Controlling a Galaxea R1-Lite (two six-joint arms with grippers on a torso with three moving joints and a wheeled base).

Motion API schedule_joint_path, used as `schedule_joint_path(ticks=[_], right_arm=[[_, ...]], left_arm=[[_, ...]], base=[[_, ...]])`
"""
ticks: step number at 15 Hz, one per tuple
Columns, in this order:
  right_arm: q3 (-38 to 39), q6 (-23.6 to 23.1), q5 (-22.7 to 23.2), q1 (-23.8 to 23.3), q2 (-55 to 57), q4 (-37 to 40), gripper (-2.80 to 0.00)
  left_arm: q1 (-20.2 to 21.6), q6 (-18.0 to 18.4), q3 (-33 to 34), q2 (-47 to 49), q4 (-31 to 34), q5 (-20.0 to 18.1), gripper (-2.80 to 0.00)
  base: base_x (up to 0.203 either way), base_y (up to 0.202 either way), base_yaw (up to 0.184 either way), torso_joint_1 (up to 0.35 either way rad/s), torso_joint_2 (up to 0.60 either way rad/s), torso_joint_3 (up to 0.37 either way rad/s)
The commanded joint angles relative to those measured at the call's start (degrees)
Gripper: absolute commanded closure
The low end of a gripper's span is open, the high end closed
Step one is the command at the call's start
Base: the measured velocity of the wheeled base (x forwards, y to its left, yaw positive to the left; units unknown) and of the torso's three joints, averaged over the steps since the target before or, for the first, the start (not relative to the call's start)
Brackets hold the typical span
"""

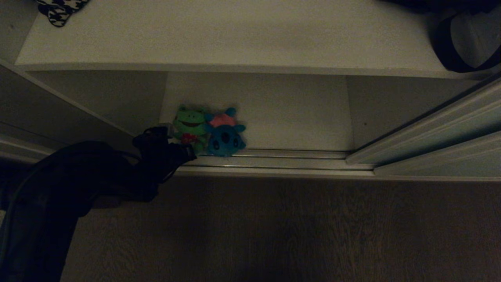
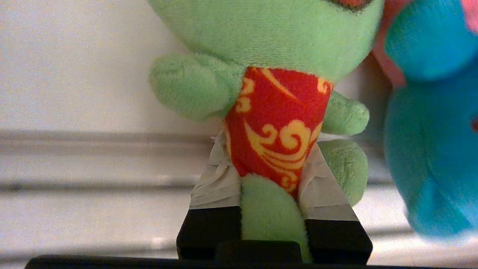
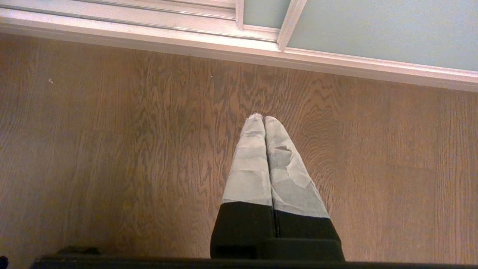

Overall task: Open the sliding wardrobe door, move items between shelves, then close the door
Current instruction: Place the green doll on the higher shelf

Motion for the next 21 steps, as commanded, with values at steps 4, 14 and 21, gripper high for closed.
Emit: schedule_joint_path(ticks=[4, 14, 21], right_arm=[[0.0, 0.0, 0.0, 0.1, 0.0, 0.0, 0.0], [0.0, 0.0, 0.0, 0.0, 0.0, 0.0, 0.0], [0.0, 0.0, 0.0, 0.1, 0.0, 0.0, 0.0]], left_arm=[[-0.8, 0.4, 15.6, -13.3, 2.1, 0.0, 0.0], [-1.4, 6.2, 52.1, -50.6, 21.6, -0.1, 0.0], [-1.5, 5.6, 58.1, -86.0, 46.9, 1.2, 0.0]], base=[[0.0, 0.0, 0.0, 0.0, 0.0, 0.0], [0.0, 0.0, 0.0, 0.0, 0.0, 0.0], [0.0, 0.0, 0.0, 0.0, 0.0, 0.0]])
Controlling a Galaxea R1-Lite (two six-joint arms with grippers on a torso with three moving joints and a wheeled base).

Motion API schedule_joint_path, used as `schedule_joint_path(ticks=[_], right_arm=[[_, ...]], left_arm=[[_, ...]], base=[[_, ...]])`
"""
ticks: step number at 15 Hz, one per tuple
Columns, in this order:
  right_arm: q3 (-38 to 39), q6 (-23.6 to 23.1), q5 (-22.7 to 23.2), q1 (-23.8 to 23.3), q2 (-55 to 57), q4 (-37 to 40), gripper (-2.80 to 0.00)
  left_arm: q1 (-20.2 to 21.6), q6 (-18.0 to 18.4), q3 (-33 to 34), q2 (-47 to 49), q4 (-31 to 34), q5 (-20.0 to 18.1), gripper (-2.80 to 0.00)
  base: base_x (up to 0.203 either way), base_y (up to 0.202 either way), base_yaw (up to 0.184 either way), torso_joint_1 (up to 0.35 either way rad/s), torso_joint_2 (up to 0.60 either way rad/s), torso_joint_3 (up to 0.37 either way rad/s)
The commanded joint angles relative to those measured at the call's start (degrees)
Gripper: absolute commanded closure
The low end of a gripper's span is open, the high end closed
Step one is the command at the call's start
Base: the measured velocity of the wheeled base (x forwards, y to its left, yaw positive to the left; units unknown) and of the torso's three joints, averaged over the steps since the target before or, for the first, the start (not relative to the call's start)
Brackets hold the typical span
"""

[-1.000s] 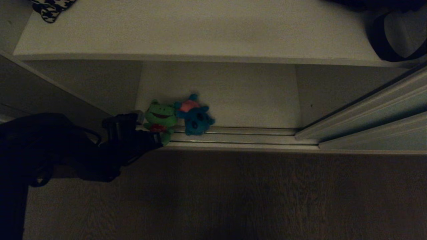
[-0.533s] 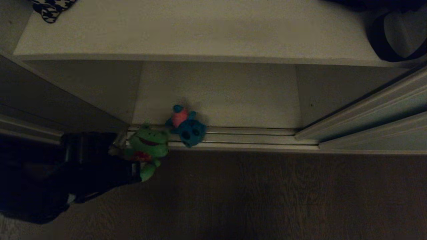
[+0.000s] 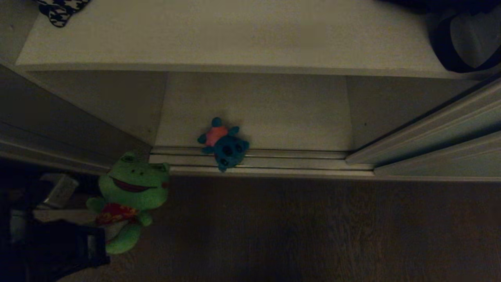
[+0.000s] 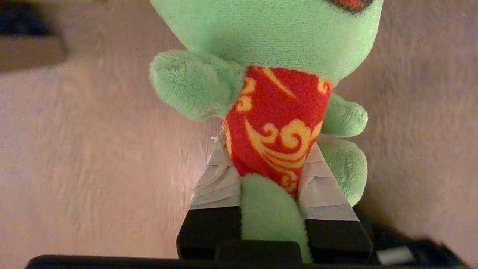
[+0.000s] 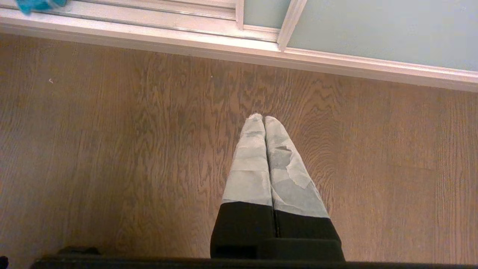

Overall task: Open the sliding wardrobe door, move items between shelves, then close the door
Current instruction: Place the green doll on the higher shelf

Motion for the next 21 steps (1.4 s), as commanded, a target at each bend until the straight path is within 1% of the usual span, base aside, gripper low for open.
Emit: schedule_joint_path(ticks=[1, 2, 3, 4, 6, 8, 9, 11, 13, 15, 16, 18, 21], right_arm=[[0.0, 0.0, 0.0, 0.0, 0.0, 0.0, 0.0], [0.0, 0.0, 0.0, 0.1, 0.0, 0.0, 0.0], [0.0, 0.0, 0.0, 0.1, 0.0, 0.0, 0.0], [0.0, 0.0, 0.0, 0.0, 0.0, 0.0, 0.0], [0.0, 0.0, 0.0, 0.0, 0.0, 0.0, 0.0], [0.0, 0.0, 0.0, 0.0, 0.0, 0.0, 0.0], [0.0, 0.0, 0.0, 0.0, 0.0, 0.0, 0.0], [0.0, 0.0, 0.0, 0.0, 0.0, -0.1, 0.0], [0.0, 0.0, 0.0, 0.1, 0.0, -0.1, 0.0], [0.0, 0.0, 0.0, 0.1, 0.0, 0.0, 0.0], [0.0, 0.0, 0.0, 0.0, 0.0, 0.0, 0.0], [0.0, 0.0, 0.0, 0.0, 0.0, 0.0, 0.0], [0.0, 0.0, 0.0, 0.0, 0.0, 0.0, 0.0]], left_arm=[[0.0, 0.1, -1.1, -14.9, 11.7, 0.1, 0.0], [-0.1, 0.3, -3.2, -19.7, 20.5, 0.1, 0.0], [-0.1, 0.8, -6.1, -23.4, 30.8, 0.1, 0.0], [-0.1, 1.7, -9.7, -26.4, 40.1, 0.0, 0.0], [-0.2, 4.0, -16.2, -31.9, 55.0, -1.5, 0.0], [-0.3, 5.3, -21.8, -34.9, 62.9, -2.5, 0.0], [-0.3, 5.5, -24.5, -35.7, 64.6, -2.8, 0.0], [-0.3, 5.4, -29.9, -36.0, 65.3, -3.2, 0.0], [-0.3, 5.1, -36.7, -34.8, 65.3, -3.9, 0.0], [-0.3, 4.6, -45.1, -30.4, 64.1, -6.2, 0.0], [-0.3, 4.1, -48.2, -27.4, 61.3, -7.4, 0.0], [-0.3, 2.5, -52.5, -20.4, 51.7, -8.8, 0.0], [-0.4, 1.4, -55.7, -9.6, 39.8, -11.6, 0.0]], base=[[0.0, 0.0, 0.0, 0.0, 0.0, 0.0], [0.0, 0.0, 0.0, 0.0, 0.0, 0.0], [0.0, 0.0, 0.0, 0.0, 0.0, 0.0], [0.0, 0.0, 0.0, 0.0, 0.0, 0.0], [0.0, 0.0, 0.0, 0.0, 0.0, 0.0], [0.0, 0.0, 0.0, 0.0, 0.0, 0.0], [0.0, 0.0, 0.0, 0.0, 0.0, 0.0], [0.0, 0.0, 0.0, 0.0, 0.0, 0.0], [0.0, 0.0, 0.0, 0.0, 0.0, 0.0], [0.0, 0.0, 0.0, 0.0, 0.0, 0.0], [0.0, 0.0, 0.0, 0.0, 0.0, 0.0], [0.0, 0.0, 0.0, 0.0, 0.0, 0.0], [0.0, 0.0, 0.0, 0.0, 0.0, 0.0]])
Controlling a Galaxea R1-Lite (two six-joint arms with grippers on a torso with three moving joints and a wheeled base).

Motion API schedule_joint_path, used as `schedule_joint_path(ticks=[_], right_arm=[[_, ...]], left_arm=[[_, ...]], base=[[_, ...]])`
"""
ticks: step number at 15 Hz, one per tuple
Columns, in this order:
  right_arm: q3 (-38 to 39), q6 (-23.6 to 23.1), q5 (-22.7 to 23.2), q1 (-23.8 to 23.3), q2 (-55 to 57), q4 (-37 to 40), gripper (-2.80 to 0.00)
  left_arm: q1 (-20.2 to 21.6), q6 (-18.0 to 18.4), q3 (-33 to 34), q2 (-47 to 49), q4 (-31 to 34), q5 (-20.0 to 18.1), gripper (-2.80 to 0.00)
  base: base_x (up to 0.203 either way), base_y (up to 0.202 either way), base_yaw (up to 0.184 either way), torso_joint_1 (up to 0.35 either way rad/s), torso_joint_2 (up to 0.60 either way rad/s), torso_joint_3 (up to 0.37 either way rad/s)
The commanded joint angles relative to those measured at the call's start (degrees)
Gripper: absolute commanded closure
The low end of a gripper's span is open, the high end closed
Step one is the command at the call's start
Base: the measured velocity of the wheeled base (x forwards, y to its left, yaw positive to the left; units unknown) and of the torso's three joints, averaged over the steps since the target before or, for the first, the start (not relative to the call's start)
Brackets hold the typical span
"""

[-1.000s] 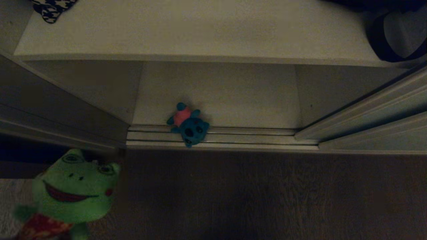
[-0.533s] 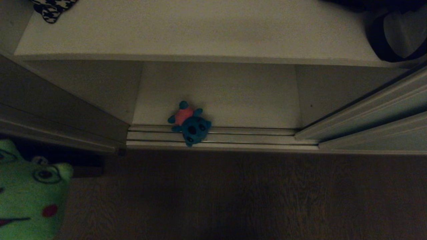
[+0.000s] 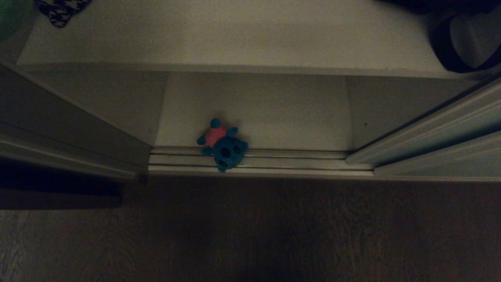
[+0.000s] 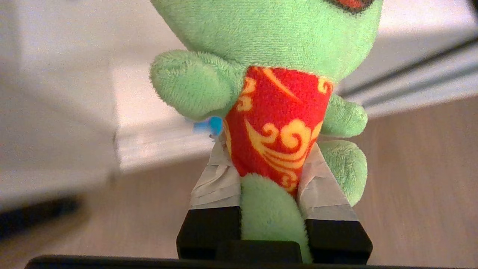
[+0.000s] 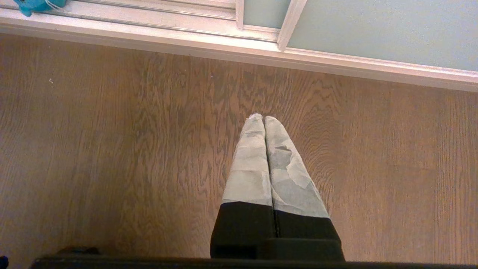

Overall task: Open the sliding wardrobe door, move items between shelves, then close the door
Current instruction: Place the green doll on the higher shelf

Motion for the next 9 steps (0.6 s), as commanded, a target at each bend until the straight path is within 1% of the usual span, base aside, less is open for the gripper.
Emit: schedule_joint_path(ticks=[1, 3, 5, 6, 7, 9], right_arm=[[0.0, -0.1, 0.0, 0.0, 0.0, 0.0, 0.0], [0.0, -0.1, 0.0, 0.1, 0.0, -0.1, 0.0], [0.0, -0.1, 0.0, 0.0, 0.0, 0.0, 0.0], [0.0, -0.1, 0.0, 0.0, 0.0, -0.1, 0.0], [0.0, -0.1, 0.0, 0.0, 0.0, 0.0, 0.0], [0.0, -0.1, 0.0, 0.0, 0.0, -0.1, 0.0]], left_arm=[[-0.1, -0.1, -1.3, 10.5, -6.3, -0.7, 0.0], [-0.8, -0.9, -1.7, 18.0, -14.7, -1.2, 0.0], [-3.5, -2.3, -1.9, 24.3, -22.8, -1.0, 0.0], [-5.2, -2.7, -2.1, 27.5, -26.9, -0.2, 0.0], [-6.7, -3.0, -2.7, 30.2, -30.4, 1.6, 0.0], [-9.1, -3.9, -5.7, 34.9, -36.9, 7.8, 0.0]], base=[[0.0, 0.0, 0.0, 0.0, 0.0, 0.0], [0.0, 0.0, 0.0, 0.0, 0.0, 0.0], [0.0, 0.0, 0.0, 0.0, 0.0, 0.0], [0.0, 0.0, 0.0, 0.0, 0.0, 0.0], [0.0, 0.0, 0.0, 0.0, 0.0, 0.0], [0.0, 0.0, 0.0, 0.0, 0.0, 0.0]])
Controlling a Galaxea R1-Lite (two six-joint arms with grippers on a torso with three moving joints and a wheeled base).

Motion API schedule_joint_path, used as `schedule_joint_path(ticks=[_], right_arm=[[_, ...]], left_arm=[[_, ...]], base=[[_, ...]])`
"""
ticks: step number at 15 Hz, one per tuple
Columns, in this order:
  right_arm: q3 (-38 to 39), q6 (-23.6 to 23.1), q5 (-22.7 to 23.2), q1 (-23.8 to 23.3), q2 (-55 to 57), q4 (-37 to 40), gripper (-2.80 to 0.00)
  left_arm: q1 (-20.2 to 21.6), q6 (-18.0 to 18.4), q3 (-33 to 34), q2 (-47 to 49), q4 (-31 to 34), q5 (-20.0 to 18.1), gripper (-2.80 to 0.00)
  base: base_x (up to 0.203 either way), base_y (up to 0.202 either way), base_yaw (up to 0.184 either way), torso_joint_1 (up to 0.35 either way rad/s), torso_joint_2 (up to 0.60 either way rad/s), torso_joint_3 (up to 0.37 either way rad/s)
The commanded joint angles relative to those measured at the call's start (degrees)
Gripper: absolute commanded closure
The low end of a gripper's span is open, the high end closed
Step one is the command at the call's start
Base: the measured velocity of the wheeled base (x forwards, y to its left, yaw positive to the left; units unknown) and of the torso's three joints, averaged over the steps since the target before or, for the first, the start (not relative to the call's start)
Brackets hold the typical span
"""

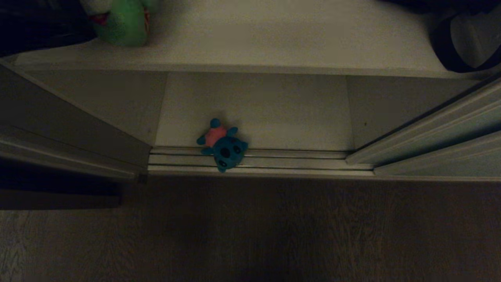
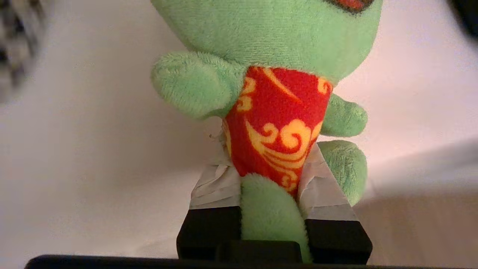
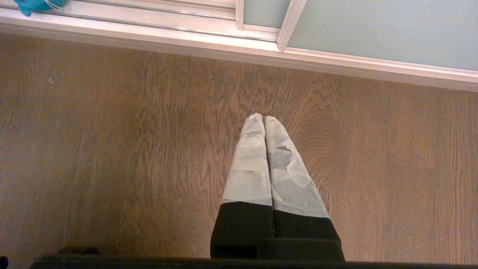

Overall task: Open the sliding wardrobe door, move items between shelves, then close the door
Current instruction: Place the green doll on the higher shelf

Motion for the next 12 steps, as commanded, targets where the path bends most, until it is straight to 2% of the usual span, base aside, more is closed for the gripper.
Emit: schedule_joint_path(ticks=[1, 4, 9, 12], right_arm=[[0.0, 0.0, 0.0, 0.0, 0.0, 0.0, 0.0], [0.0, 0.0, 0.0, 0.1, 0.0, -0.1, 0.0], [0.0, 0.0, 0.0, 0.0, 0.0, -0.1, 0.0], [0.0, 0.0, 0.0, 0.0, 0.0, 0.0, 0.0]], left_arm=[[-1.6, -0.4, -2.6, 6.3, -4.2, 2.9, 0.0], [-1.8, -0.4, -8.2, 9.4, -5.7, 7.0, 0.0], [-3.9, -0.9, -12.9, 14.1, -6.1, 7.8, 0.0], [-4.2, -1.7, -16.2, 17.9, -10.5, 8.7, 0.0]], base=[[0.0, 0.0, 0.0, 0.0, 0.0, 0.0], [0.0, 0.0, 0.0, 0.0, 0.0, 0.0], [0.0, 0.0, 0.0, 0.0, 0.0, 0.0], [0.0, 0.0, 0.0, 0.0, 0.0, 0.0]])
